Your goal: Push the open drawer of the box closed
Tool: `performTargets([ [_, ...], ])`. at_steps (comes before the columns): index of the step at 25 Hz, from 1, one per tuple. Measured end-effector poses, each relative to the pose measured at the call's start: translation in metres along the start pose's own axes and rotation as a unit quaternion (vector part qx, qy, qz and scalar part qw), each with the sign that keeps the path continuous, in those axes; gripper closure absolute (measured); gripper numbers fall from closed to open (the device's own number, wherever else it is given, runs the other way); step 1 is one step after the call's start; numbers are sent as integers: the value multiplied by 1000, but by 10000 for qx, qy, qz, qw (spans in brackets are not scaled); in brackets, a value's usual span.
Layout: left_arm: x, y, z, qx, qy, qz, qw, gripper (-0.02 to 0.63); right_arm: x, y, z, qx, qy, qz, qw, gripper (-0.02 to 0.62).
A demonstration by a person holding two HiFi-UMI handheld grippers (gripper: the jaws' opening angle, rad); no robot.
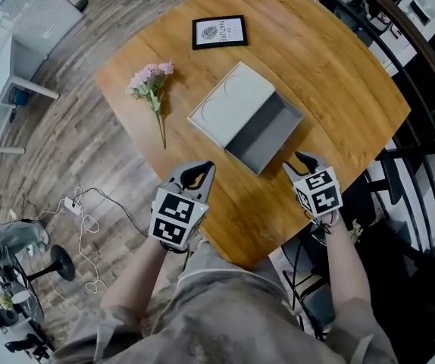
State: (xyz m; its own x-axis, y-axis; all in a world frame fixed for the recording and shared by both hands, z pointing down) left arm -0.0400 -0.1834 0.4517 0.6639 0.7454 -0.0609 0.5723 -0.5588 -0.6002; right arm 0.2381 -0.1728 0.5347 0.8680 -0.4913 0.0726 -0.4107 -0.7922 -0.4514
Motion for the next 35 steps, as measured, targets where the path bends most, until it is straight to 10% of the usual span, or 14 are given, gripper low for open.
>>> performTargets([
  [35,-21,-33,-44,-689,-27,312,9971,589,24,24,-78,-534,364,737,9952,508],
])
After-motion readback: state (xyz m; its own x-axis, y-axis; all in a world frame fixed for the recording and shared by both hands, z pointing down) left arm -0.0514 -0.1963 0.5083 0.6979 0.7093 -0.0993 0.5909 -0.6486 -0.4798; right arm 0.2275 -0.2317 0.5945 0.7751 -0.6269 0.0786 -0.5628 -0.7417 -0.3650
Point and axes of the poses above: the fingertips, and each gripper's own axes: z backward along the fingers, x to its right, y out of its top, the point moved 9 cm from there along z, backward along the fingers, and after that the axes turned 12 degrees about -x, right-handed, at the moved point
